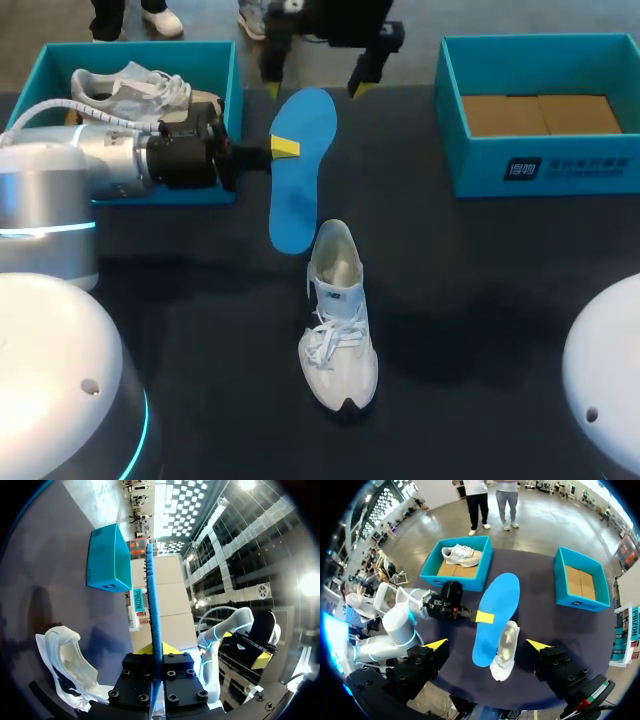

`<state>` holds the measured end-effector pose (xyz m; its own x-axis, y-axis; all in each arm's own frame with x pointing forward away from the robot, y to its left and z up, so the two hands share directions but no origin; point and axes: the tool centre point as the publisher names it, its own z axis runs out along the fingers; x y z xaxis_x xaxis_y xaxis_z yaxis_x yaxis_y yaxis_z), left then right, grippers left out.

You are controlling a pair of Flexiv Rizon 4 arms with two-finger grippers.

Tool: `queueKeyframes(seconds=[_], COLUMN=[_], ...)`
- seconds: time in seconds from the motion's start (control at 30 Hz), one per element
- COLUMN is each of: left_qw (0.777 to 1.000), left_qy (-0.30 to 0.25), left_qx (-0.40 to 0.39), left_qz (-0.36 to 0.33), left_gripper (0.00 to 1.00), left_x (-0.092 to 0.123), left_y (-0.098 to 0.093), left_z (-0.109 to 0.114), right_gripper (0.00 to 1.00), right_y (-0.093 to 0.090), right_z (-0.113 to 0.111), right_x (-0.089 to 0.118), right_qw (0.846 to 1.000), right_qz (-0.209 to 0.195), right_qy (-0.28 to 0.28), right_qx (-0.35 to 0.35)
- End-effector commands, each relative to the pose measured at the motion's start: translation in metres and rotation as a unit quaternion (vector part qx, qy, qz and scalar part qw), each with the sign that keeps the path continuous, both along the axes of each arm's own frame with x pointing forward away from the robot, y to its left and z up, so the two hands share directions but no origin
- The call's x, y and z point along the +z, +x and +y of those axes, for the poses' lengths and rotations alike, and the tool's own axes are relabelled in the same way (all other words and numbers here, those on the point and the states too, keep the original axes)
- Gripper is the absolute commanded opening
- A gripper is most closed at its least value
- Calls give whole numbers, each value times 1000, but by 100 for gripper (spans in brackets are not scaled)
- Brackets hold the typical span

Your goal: Take the shoe out of the shoebox, open the shoe tongue, remove and reinsert the insole, then place the shoe into the shoebox

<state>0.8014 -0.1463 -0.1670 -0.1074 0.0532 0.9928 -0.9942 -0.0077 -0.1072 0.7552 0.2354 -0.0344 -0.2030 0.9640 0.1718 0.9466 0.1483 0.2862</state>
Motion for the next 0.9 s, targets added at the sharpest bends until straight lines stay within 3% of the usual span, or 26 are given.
queueKeyframes(seconds=[0.03,0.47,0.6,0.67,0.77,0.83,0.9], left_qw=[1000,1000,1000,1000,1000,1000,1000], left_qy=[2,2,2,2,2,2,2], left_qx=[0,0,0,0,0,0,0], left_qz=[0,0,0,0,0,0,0], left_gripper=[0,0,0,0,0,0,0], left_x=[0,0,0,0,0,0,0], left_y=[0,0,0,0,0,0,0], left_z=[1,1,1,1,1,1,1], right_gripper=[100,100,100,100,100,100,100], right_y=[3,-3,-7,-9,-11,-13,-15], right_z=[11,21,13,5,-4,-9,-14], right_x=[2,-1,-3,-3,-5,-6,-8], right_qw=[998,999,998,990,980,981,974], right_qz=[-5,-13,-17,-23,-23,-13,-16], right_qy=[-58,-49,60,137,198,194,226], right_qx=[-14,-6,-9,-13,-13,-16,-15])
